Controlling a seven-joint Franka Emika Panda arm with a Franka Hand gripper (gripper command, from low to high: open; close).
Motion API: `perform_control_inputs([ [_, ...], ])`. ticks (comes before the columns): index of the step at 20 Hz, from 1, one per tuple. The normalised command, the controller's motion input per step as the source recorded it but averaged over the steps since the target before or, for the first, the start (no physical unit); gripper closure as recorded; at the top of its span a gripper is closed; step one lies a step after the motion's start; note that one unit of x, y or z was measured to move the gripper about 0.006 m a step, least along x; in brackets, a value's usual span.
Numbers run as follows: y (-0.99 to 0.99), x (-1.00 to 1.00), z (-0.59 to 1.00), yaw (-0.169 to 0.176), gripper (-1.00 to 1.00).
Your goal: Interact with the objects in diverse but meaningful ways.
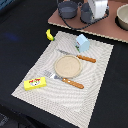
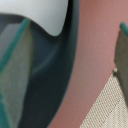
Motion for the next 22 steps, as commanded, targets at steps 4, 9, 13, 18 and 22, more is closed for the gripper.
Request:
perform_control_inputs([
  [4,0.2,-0.32,0.91,0.088,-1.0],
  [9,0.04,-0.09,0.98,-0.004,-1.0],
  [13,-0.41,-0.01,0.53,-0.119,-1.0],
  [18,-0.71,-0.19,0.09,-0.127,-1.0],
  [22,-0.67,-0.3,-0.03,-0.142,-1.0],
])
